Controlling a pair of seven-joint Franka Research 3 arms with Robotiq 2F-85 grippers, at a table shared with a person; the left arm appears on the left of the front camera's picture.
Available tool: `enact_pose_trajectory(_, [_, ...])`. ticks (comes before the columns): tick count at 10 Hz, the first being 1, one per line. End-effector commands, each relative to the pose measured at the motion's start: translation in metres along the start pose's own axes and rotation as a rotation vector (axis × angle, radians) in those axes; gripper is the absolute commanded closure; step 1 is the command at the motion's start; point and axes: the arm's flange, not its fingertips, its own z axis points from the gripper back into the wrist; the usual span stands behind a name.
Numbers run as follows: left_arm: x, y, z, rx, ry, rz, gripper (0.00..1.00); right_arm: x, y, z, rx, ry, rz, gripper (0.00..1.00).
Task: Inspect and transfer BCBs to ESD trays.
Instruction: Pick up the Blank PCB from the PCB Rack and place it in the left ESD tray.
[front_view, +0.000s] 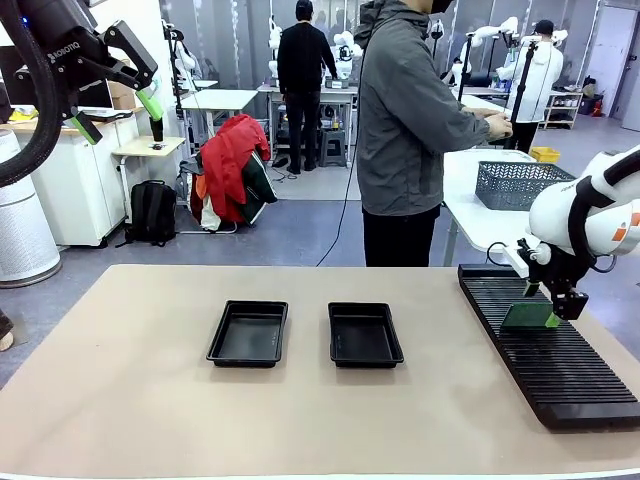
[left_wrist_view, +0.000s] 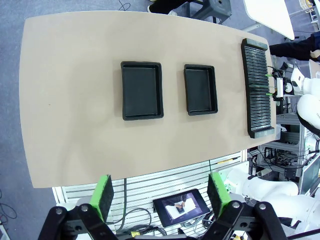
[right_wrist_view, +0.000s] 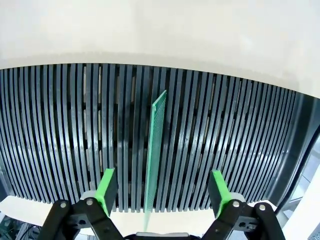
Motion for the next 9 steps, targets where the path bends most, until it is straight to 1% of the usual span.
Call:
enact_pose_trajectory(1, [-0.001, 0.001, -0.001, -0.001, 0.002, 0.003, 0.0, -0.002, 0.002, -0.006, -0.012, -0.012, 0.021, 0.12])
enact_pose_trajectory(2, [-0.001, 0.001, -0.001, -0.001, 0.002, 0.003, 0.0, -0.003, 0.004, -0.007, -0.013, -0.014, 0.012, 0.11])
enact_pose_trajectory(3, [-0.001, 0.001, -0.001, -0.001, 0.002, 0.003, 0.0, -0.002, 0.007, -0.006, -0.025, -0.017, 0.015, 0.19])
enact_pose_trajectory(4, [-0.001, 0.001, -0.001, -0.001, 0.002, 0.003, 0.0, 0.0, 0.01, -0.005, -0.023, -0.007, 0.015, 0.18])
enact_pose_trajectory(5, [-0.001, 0.001, -0.001, -0.001, 0.002, 0.003, 0.0, 0.0, 0.011, -0.003, -0.028, -0.003, 0.014, 0.27])
enact_pose_trajectory(6, [-0.001, 0.001, -0.001, -0.001, 0.002, 0.003, 0.0, 0.001, 0.012, -0.003, -0.027, -0.004, 0.013, 0.25])
enact_pose_trajectory(7, [-0.001, 0.001, -0.001, -0.001, 0.002, 0.003, 0.0, 0.001, 0.013, -0.002, -0.031, -0.008, 0.014, 0.34])
enact_pose_trajectory(8, [-0.001, 0.001, -0.001, -0.001, 0.002, 0.003, 0.0, 0.002, 0.014, -0.001, -0.033, -0.013, 0.014, 0.33])
enact_pose_trajectory(9, [-0.001, 0.001, -0.001, -0.001, 0.002, 0.003, 0.0, 0.001, 0.015, 0.0, -0.033, -0.017, 0.01, 0.42])
